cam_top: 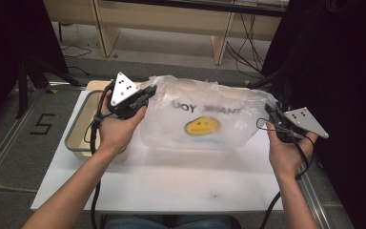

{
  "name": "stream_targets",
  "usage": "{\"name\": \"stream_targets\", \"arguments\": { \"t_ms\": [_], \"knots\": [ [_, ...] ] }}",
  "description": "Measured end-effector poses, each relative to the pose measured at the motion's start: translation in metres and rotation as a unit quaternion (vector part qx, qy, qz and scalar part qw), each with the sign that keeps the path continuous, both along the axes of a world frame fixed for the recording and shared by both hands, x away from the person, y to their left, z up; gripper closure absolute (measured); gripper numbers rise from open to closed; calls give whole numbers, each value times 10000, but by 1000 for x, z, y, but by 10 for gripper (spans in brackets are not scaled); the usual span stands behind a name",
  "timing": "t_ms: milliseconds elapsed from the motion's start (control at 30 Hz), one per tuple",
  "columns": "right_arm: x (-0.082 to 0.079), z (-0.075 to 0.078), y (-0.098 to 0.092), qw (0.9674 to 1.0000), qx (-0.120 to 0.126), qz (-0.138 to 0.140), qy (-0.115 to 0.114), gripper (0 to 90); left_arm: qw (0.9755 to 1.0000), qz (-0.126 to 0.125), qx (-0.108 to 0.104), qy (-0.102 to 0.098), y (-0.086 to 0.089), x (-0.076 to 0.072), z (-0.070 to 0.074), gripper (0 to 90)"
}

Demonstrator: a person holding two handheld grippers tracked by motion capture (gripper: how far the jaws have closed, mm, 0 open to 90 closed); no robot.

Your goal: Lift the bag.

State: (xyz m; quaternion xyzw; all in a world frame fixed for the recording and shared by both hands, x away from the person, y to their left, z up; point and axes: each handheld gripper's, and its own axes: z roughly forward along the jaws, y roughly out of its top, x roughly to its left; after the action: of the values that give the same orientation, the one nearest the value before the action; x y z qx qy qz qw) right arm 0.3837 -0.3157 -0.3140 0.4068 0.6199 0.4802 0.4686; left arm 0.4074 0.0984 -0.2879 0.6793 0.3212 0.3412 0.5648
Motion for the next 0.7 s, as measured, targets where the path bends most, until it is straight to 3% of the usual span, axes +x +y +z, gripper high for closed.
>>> {"name": "stream_targets", "arguments": {
  "t_ms": [467, 700],
  "knots": [
    [12, -3, 4, 10000, -11, -7, 95, 900, 9997, 170, 17, 150, 0, 18, -6, 894],
    [20, -6, 7, 9998, -12, -19, 183, 900, 9991, 298, 126, 263, 0, 32, -11, 894]
  ]
}}
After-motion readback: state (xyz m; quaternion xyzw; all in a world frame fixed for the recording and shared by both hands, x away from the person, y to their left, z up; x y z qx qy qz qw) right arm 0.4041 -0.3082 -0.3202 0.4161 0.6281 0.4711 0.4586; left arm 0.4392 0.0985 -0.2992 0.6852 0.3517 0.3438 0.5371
